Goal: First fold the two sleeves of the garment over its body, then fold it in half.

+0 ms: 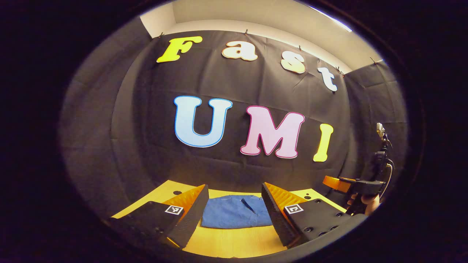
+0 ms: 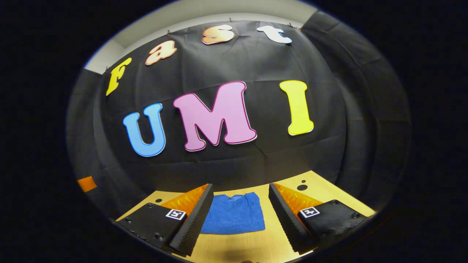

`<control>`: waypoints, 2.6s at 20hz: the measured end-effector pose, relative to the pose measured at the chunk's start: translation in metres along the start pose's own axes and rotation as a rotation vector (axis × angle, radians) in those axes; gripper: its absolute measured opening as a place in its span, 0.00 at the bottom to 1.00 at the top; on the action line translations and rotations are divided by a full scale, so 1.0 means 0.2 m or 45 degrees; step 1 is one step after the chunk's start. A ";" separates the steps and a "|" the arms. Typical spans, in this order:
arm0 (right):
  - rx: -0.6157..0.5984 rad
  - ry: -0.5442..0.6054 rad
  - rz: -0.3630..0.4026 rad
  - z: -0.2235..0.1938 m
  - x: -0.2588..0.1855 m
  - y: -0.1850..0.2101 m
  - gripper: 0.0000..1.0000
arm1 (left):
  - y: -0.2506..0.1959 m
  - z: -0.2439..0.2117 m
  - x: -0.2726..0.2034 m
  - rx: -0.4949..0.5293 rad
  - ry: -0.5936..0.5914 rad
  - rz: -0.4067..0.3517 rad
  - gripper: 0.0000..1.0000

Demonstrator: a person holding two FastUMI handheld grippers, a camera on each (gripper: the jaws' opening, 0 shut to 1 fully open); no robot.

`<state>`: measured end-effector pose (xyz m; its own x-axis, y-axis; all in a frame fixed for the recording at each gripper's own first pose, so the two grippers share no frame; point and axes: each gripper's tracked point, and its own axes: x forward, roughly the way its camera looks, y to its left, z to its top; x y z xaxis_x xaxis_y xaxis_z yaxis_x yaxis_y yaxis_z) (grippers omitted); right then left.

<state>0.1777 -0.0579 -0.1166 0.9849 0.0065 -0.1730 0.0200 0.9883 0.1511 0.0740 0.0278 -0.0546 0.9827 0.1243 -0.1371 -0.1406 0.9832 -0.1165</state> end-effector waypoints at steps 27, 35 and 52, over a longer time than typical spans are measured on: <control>-0.186 -0.237 0.127 0.07 -1.13 0.74 0.97 | 0.02 0.12 -0.74 0.188 -0.405 -0.125 0.82; -0.182 -0.245 0.072 0.07 -1.11 0.68 0.97 | 0.13 0.14 -0.72 0.193 -0.391 -0.070 0.81; -0.196 -0.224 0.050 0.06 -1.11 0.63 0.97 | 0.15 0.08 -0.71 0.190 -0.311 -0.040 0.81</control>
<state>-0.0354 0.0628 -0.0475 0.9995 0.0320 0.0046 -0.0320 0.9995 0.0021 -0.0670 0.0410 -0.0228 0.9887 0.1043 0.1075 -0.1083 0.9936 0.0314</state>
